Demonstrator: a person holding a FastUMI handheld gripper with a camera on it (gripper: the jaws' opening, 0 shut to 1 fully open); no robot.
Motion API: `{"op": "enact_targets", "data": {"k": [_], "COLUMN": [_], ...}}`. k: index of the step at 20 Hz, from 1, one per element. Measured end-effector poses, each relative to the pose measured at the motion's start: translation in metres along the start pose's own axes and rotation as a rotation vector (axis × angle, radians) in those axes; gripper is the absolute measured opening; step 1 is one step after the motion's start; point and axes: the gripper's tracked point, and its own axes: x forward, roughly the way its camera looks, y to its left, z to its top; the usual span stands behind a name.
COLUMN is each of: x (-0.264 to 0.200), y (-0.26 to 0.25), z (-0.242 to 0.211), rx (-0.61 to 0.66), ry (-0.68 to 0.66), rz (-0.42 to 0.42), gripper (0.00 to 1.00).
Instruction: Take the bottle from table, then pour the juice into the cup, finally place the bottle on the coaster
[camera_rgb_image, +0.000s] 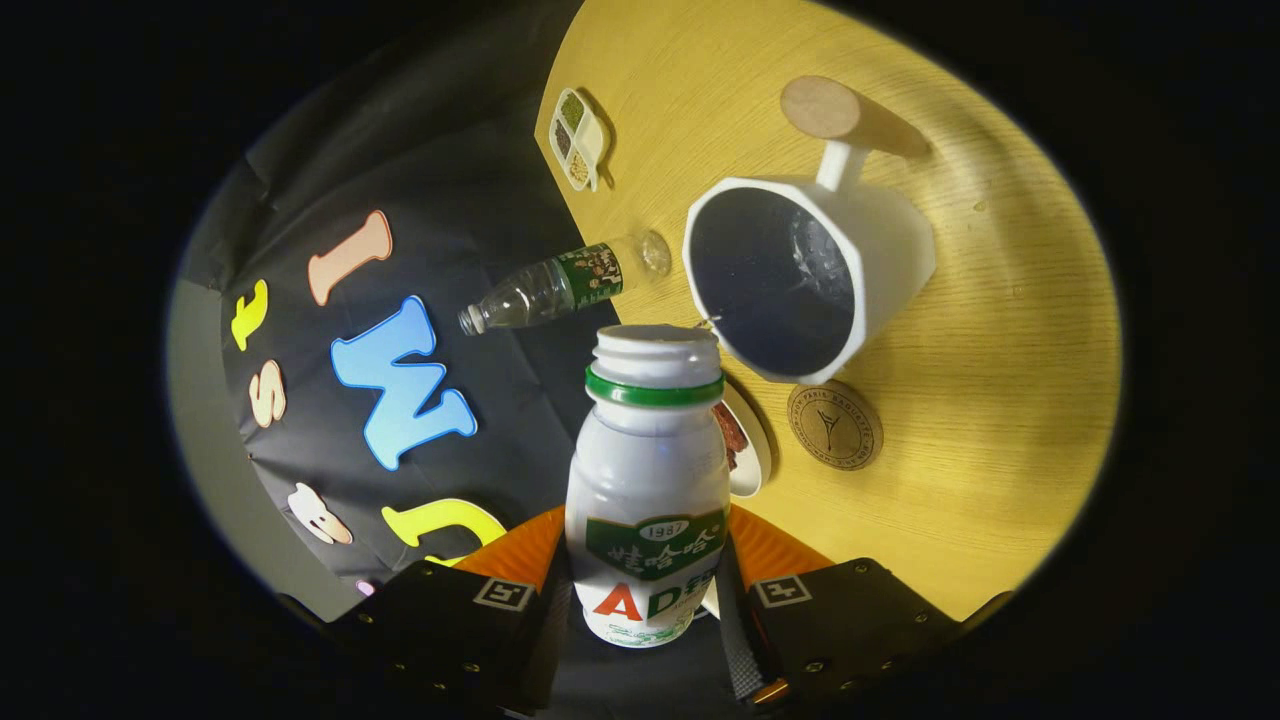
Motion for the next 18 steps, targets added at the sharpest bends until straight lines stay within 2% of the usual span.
{"op": "enact_targets", "data": {"k": [18], "x": [0.0023], "y": [0.0051], "z": [-0.0003], "rx": [-0.011], "ry": [0.001], "rz": [0.019], "gripper": [0.65]}}
